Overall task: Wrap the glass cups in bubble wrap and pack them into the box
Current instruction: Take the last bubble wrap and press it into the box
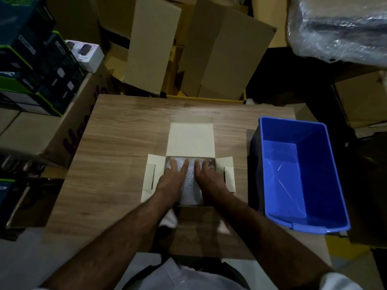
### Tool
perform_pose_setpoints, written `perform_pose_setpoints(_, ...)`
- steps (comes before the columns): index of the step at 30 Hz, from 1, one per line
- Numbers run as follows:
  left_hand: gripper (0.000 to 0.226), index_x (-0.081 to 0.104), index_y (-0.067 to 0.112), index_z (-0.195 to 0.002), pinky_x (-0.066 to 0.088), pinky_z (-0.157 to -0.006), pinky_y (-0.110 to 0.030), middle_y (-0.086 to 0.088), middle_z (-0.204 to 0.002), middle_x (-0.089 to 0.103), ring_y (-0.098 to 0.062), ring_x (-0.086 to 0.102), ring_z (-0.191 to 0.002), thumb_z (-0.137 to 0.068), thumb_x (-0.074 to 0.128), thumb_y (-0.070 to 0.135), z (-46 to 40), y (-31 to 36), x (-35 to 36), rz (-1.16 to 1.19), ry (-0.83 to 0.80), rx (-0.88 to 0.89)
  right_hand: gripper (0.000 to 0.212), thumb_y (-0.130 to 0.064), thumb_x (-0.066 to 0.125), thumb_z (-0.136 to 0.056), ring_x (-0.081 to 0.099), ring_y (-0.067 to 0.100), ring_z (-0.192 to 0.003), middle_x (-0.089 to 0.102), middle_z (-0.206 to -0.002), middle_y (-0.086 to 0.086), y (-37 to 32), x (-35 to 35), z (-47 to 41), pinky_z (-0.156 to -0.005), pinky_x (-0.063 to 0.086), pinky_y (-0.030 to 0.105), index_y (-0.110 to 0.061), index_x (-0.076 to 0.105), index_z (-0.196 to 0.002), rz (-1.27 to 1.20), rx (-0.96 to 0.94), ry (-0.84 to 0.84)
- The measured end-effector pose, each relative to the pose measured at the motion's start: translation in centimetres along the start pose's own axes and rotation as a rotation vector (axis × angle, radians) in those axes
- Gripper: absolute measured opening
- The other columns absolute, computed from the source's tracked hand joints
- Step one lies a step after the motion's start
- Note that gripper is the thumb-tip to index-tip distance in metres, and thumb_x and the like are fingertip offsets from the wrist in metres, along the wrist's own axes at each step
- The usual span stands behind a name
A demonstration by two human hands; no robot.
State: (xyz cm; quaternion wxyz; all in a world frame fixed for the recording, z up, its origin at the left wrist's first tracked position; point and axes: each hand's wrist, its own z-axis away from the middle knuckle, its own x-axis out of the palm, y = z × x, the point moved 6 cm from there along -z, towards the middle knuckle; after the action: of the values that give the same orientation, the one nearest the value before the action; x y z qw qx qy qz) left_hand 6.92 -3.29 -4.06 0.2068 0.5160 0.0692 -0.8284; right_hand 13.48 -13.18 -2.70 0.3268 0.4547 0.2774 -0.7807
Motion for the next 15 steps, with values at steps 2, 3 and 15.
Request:
perform_pose_setpoints(2, 0.086, -0.008, 0.023, -0.160, 0.043, -0.111, -0.044, -0.027, -0.164, 0.002, -0.041, 0.030, -0.146, -0.102, 0.052, 0.040, 0.5, 0.2, 0.5, 0.065, 0.030, -0.035, 0.094, -0.010, 0.068, -0.090, 0.050, 0.045, -0.127, 0.023, -0.152, 0.039, -0.2, 0.1, 0.1, -0.094, 0.051, 0.041, 0.005, 0.004, -0.157, 0.021, -0.007, 0.021)
perform_pose_setpoints(3, 0.082, -0.007, 0.024, -0.161, 0.040, -0.114, -0.046, -0.026, -0.165, 0.002, -0.041, 0.028, -0.147, -0.103, 0.051, 0.039, 0.9, 0.3, 0.7, 0.165, 0.053, -0.060, 0.094, -0.011, 0.068, -0.090, 0.048, 0.047, -0.129, 0.024, -0.151, 0.040, -0.2, 0.2, 0.2, -0.096, 0.050, 0.041, 0.006, 0.004, -0.157, 0.035, -0.008, 0.038)
perform_pose_setpoints(15, 0.094, -0.009, 0.016, -0.161, 0.015, -0.123, -0.040, -0.022, -0.166, -0.013, -0.034, -0.007, -0.155, -0.099, 0.061, 0.027, 3.3, -0.2, 0.5, 0.384, -0.116, 0.062, 0.093, -0.012, 0.070, -0.086, 0.046, 0.039, -0.135, 0.017, -0.161, 0.026, 0.7, -1.4, 3.5, -0.096, 0.049, 0.041, -0.011, 0.013, -0.159, -0.104, -0.051, 0.035)
